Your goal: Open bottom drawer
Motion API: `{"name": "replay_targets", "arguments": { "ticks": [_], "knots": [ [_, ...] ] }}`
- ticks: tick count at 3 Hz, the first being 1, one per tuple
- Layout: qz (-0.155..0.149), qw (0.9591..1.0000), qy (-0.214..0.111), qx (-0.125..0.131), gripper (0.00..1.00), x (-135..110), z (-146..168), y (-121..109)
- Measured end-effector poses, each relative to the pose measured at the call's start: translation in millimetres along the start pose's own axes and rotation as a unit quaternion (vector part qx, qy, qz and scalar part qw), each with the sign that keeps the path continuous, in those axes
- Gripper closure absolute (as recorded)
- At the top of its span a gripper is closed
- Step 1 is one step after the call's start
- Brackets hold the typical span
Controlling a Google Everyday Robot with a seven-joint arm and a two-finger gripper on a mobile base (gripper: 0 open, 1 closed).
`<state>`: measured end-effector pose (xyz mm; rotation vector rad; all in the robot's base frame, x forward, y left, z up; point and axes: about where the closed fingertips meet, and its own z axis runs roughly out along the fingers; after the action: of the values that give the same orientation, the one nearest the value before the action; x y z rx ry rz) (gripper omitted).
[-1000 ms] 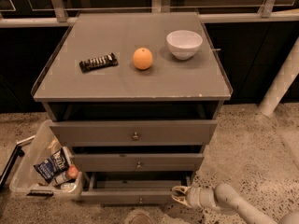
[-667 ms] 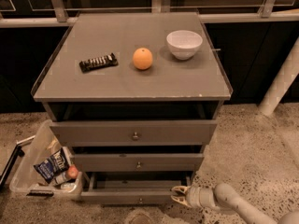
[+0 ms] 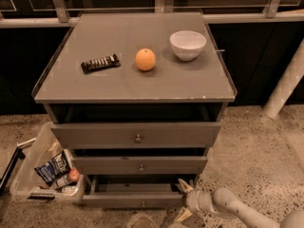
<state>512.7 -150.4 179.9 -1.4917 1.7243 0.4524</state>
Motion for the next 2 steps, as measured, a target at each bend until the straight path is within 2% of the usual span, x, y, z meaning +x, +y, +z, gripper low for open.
{"name": "replay_targets", "arguments": {
  "ticks": [1,2],
  "knots": [
    [0.006,0.9999,0.005,-0.008,0.00,6.3,16.1,0.3],
    [0.005,0.9999,0.005,-0.009,0.00,6.1,16.5,0.0]
  ]
}}
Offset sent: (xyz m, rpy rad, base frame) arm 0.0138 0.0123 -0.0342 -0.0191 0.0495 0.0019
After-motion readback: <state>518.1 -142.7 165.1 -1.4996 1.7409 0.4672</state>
